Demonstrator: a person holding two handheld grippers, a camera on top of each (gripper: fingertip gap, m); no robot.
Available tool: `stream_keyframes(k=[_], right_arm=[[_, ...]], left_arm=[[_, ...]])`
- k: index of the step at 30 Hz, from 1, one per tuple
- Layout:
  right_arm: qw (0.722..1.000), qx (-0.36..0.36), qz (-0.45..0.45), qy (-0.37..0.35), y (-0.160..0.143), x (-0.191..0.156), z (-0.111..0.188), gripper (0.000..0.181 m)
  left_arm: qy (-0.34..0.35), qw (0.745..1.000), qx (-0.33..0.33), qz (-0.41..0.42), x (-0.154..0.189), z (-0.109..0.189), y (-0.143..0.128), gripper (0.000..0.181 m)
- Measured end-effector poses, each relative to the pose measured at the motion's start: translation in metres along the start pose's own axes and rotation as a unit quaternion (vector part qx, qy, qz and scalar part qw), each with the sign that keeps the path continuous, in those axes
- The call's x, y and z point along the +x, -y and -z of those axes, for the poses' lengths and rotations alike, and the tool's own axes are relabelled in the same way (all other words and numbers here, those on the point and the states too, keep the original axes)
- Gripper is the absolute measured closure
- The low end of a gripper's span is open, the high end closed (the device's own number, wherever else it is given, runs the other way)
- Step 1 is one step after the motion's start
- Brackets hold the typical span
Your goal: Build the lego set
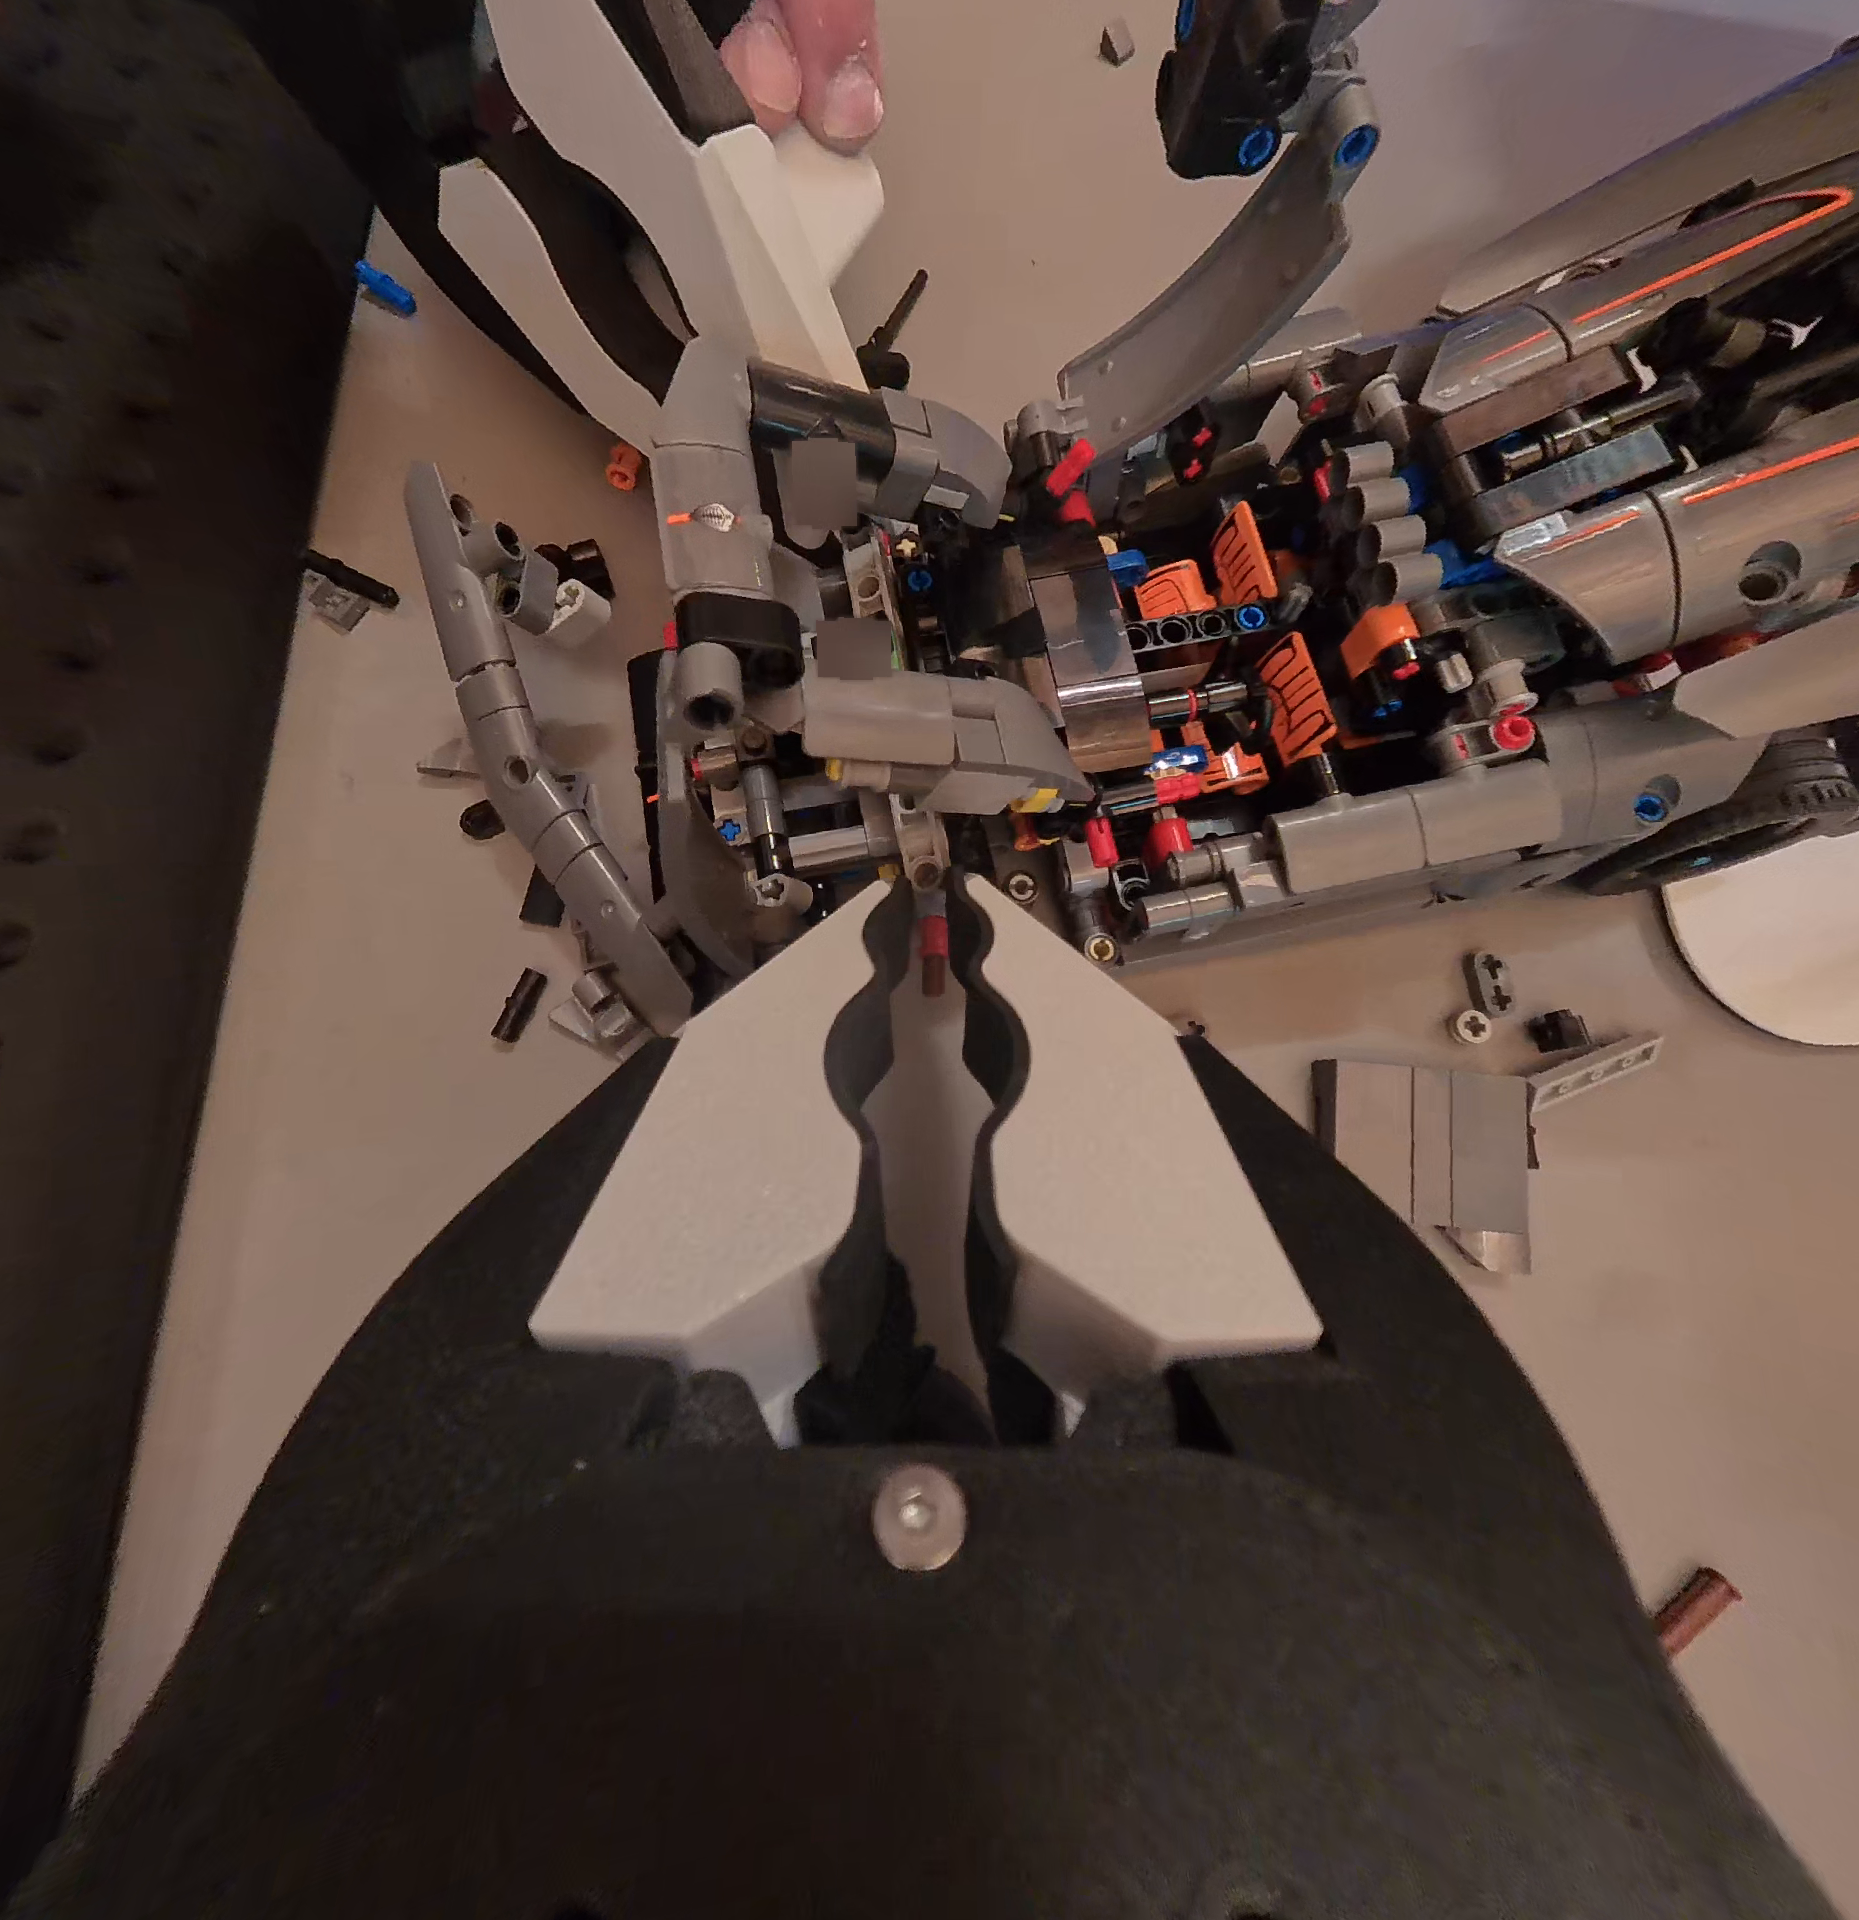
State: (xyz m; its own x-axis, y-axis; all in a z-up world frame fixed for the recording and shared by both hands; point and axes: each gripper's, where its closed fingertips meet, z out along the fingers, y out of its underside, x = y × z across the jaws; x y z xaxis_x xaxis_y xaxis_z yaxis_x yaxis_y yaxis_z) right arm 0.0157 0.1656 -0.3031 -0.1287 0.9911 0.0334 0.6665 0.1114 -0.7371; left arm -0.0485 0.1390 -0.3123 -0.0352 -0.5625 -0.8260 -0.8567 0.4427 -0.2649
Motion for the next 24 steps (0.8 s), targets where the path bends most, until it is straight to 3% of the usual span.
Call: stream_keyframes(k=[16,24], right_arm=[[0.998,-0.016,-0.061,0.01,-0.0003,0.0035,-0.0003,0.178],[0.997,-0.012,-0.075,0.015,-0.0006,0.0038,0.0004,0.178]], left_arm=[[-0.021,0.999,0.012,0.049,-0.0003,-0.0032,-0.0026,0.169],[0.009,1.0,-0.01,-0.011,0.0,-0.0047,-0.0041,0.163]])
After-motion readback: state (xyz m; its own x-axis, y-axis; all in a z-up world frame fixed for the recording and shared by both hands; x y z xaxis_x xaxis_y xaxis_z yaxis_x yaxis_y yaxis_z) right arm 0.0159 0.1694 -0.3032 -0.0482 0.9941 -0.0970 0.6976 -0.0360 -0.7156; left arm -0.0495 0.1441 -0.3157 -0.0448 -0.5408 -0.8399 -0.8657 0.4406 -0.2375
